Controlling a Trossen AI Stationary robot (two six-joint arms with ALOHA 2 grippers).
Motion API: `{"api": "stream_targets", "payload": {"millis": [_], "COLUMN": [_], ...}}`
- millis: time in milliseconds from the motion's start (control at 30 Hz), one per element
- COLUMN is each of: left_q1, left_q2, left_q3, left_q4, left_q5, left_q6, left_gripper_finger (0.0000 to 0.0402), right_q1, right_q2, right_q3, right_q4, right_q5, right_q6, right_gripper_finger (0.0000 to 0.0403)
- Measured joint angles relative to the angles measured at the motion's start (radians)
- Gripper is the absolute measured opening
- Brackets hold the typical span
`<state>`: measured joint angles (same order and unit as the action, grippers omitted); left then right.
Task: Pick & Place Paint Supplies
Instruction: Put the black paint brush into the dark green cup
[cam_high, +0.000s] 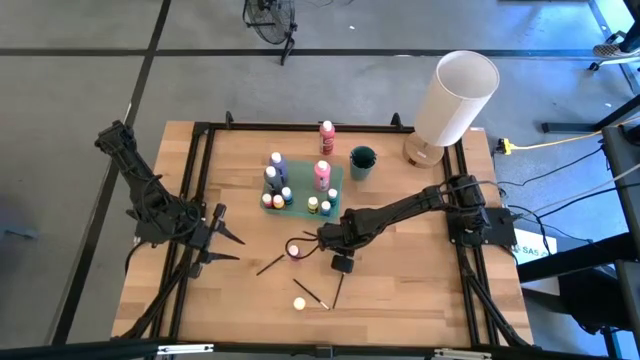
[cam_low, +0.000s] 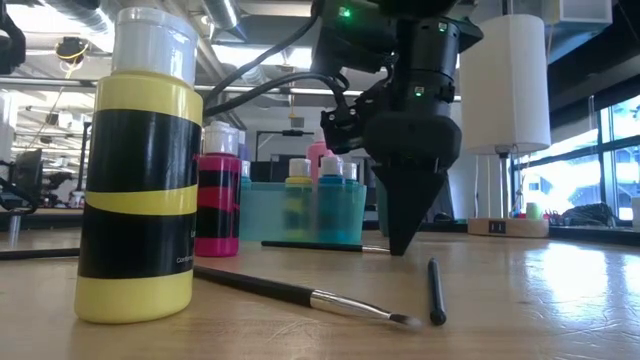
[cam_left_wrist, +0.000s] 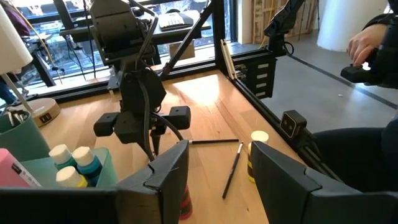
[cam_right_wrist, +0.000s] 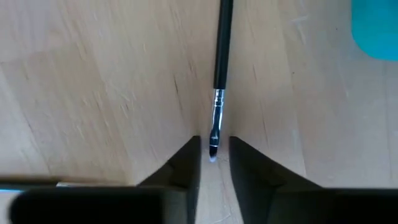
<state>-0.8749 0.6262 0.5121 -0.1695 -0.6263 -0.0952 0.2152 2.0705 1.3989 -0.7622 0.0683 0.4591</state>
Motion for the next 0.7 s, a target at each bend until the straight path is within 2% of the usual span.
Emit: {"api": "stream_targets", "payload": {"millis": [233,400,700], "left_q1": [0.0,0.0,0.0], "left_q2": [0.0,0.0,0.0], "left_q3": [0.0,0.0,0.0], "left_q4": [0.0,0.001,0.002], "left_q5": [0.009,0.044,0.045], "left_q6": [-0.015,-0.023,-0.034], "left_gripper_finger": [0.0169,0.0169,0.0168], "right_q1": [0.002,0.007,0.02], "right_q2": [0.0,0.0,0.005], "right_q3": [0.0,-0.001,0.027], "right_q4": [-0.004,-0.005,-0.04], "right_q5": [-0.032,-0.032,-0.045], "right_q6": [-0.001,0.002,0.039], "right_gripper_finger": [0.0007,0.0003,0.0001]}}
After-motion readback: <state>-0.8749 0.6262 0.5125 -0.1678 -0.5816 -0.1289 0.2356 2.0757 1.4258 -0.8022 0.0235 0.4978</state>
